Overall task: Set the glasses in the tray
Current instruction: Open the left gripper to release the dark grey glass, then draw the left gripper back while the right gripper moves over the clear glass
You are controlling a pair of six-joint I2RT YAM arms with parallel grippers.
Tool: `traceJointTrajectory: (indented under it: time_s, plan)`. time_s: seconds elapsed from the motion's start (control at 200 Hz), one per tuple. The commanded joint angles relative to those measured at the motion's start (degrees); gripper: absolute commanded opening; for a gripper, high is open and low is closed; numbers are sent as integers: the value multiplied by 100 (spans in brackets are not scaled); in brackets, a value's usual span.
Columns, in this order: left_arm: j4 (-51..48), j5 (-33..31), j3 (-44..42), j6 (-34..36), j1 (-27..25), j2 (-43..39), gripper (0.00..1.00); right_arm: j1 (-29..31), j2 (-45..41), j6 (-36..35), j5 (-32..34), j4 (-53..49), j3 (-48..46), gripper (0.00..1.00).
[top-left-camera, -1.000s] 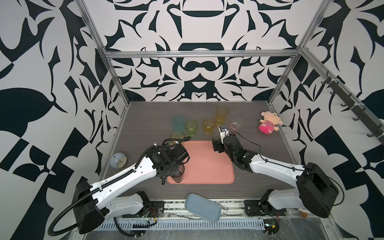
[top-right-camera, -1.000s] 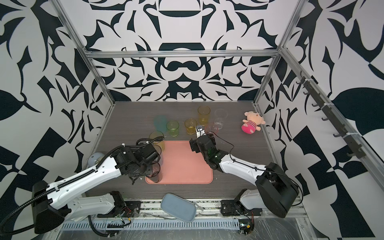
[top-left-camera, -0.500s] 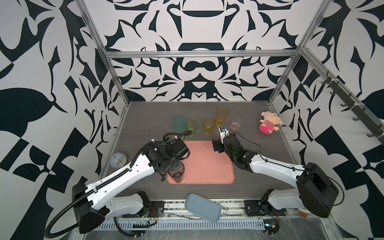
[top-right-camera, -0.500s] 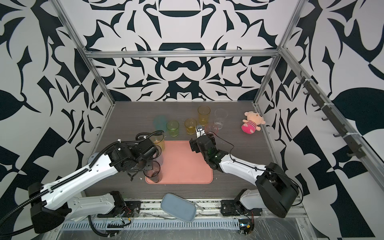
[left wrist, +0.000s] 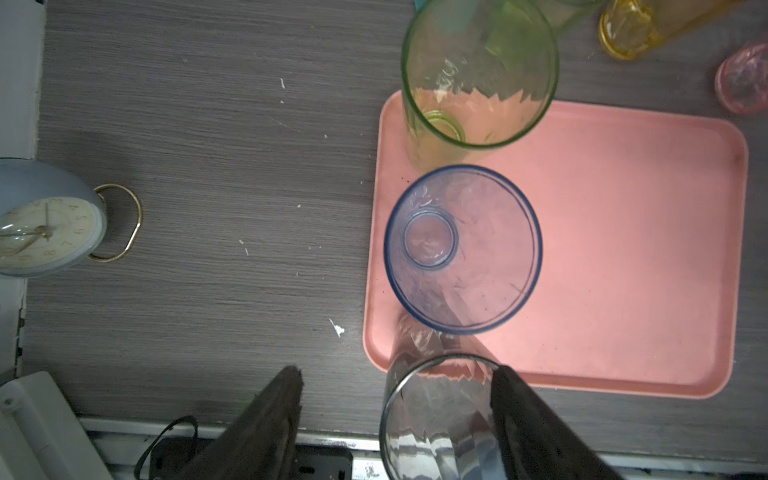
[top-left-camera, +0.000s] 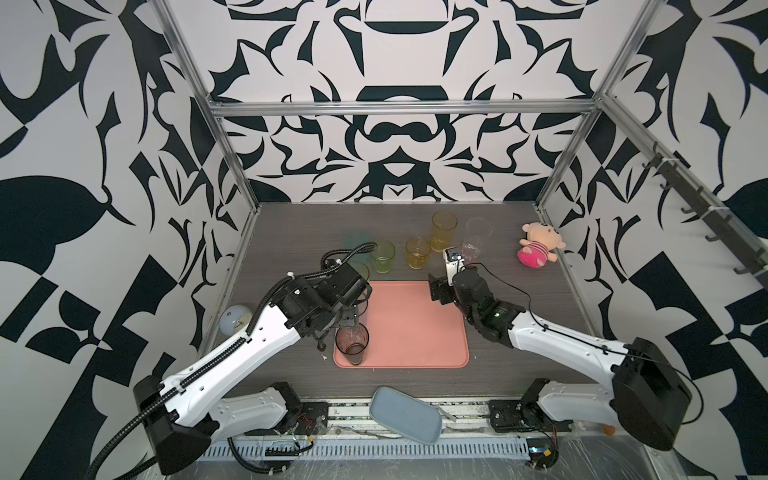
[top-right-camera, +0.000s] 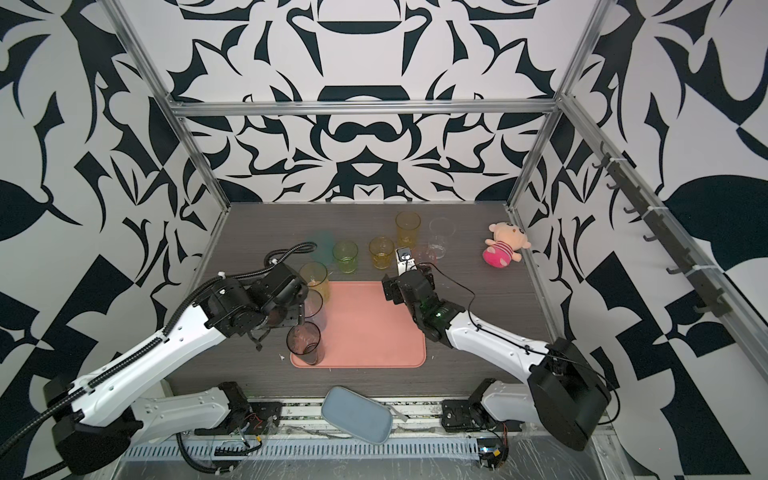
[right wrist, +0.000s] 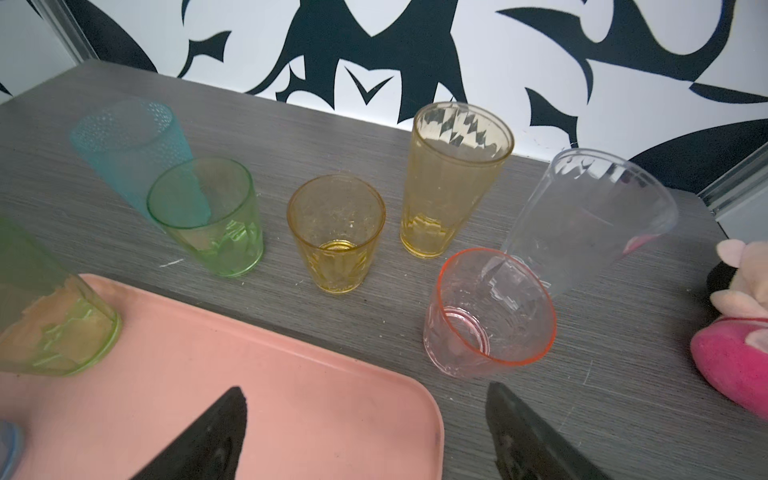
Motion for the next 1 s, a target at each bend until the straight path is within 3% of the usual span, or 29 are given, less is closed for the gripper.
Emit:
traceJointTrajectory:
  time_s: [0.0, 0.26, 0.6, 0.995]
  plan:
    - [-9, -410, -90, 386, 267, -340, 81, 20, -164, 431, 214, -700, 568, 92]
    - [791, -1225, -866, 895, 526, -1221, 100, 21, -398, 1363, 315, -2547, 1625, 93]
    - [1222, -1377, -1273, 1517, 690, -1694, 99, -186, -329, 1945, 303, -3868, 2721, 96]
    - [1193, -1424, -1330, 1418, 690, -1942, 99, -983, 769, 2156, -298, -4353, 4186, 96]
